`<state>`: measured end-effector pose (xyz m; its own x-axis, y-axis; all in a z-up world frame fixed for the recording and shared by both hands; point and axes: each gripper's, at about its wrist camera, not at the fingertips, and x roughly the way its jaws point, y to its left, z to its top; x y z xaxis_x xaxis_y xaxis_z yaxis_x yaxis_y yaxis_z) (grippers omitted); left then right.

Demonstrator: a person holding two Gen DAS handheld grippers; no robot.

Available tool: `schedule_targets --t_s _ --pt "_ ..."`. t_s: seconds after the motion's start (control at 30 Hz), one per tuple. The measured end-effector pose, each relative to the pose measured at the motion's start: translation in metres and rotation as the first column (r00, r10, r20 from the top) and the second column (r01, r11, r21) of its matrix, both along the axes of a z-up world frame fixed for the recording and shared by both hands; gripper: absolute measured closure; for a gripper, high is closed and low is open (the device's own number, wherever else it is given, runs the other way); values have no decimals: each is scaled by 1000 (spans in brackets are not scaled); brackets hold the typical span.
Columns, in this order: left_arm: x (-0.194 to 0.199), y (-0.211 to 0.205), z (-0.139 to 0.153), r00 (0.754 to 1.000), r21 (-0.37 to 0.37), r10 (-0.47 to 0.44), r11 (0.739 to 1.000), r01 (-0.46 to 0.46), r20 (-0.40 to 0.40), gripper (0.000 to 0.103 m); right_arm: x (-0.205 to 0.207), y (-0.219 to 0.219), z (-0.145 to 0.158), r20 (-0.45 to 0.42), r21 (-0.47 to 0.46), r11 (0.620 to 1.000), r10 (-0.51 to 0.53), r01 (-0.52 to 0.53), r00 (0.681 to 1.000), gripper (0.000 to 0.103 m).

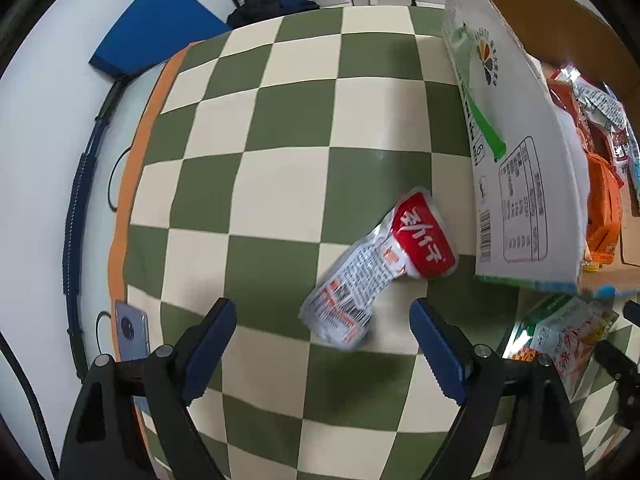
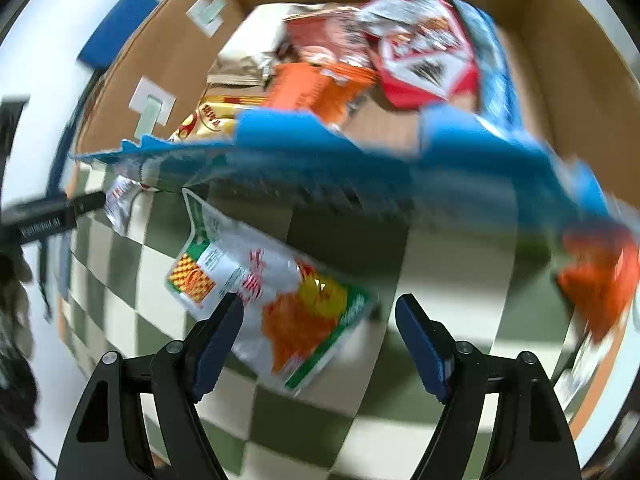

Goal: Organize snacks
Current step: 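Grasp the white-red pouch with the left tool while the right grasps the white-green radish pouch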

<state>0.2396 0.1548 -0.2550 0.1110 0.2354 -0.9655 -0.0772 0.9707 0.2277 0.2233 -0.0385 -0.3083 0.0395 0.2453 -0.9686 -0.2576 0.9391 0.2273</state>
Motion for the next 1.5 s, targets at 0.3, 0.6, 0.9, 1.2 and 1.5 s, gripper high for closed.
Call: schedule_targets --t_s 0.3,0.6,0.9,1.2,1.5 --pt "6 -1 -10 999 -17 -31 999 31 -14 14 -27 11 -16 -157 147 989 39 -15 987 34" --pt "7 11 -8 1000 -10 -23 1000 23 -11 14 -35 60 7 59 -27 982 189 -188 980 15" --pt "2 18 -12 999 -6 -33 999 33 -18 14 -58 134 -24 97 -203 856 500 -475 860 3" --pt "15 -28 -33 938 38 -335 940 339 -89 14 -47 120 -51 -11 -206 892 408 -402 913 8" --pt "24 -30 -43 942 -115 -313 947 300 -118 70 -43 80 -46 -27 -121 959 256 -258 966 18"
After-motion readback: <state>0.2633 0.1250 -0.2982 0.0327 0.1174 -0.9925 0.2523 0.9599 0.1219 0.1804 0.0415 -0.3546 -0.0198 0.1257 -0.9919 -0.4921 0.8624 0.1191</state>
